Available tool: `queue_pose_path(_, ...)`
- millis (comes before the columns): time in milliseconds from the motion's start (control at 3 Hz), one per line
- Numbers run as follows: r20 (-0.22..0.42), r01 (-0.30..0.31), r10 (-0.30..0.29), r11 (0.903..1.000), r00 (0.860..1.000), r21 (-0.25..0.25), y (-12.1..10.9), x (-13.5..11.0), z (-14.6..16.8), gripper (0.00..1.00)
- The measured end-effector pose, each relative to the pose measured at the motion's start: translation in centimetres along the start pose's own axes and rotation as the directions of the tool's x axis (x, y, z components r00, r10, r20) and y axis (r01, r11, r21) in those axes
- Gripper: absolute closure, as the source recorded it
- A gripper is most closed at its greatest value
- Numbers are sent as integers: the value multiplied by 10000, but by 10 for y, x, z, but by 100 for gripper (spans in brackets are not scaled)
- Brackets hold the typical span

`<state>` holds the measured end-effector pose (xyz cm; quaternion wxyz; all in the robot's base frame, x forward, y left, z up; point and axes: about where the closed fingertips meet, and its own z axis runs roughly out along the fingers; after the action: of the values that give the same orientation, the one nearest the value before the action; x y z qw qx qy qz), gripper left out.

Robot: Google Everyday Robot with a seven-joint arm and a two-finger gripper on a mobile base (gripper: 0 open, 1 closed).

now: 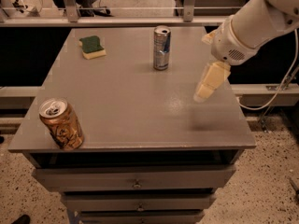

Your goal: Knock redbull can over

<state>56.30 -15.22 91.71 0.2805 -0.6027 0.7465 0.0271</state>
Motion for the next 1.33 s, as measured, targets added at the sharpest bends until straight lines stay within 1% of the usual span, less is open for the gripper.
queue_pose_path(333,1985,-923,898,9957,9760,34,-47,-33,41,0)
queue_pose_path(667,3187,-1320,1283,9912,9391,-102,-69,-64,69,0)
queue_pose_path(1000,4146,-1785,1828,9827,8914,-495,-81,-81,95,0)
queue_pose_path(1333,5133,-1941,2330,9725,8260,-1290,-73,-105,110,0)
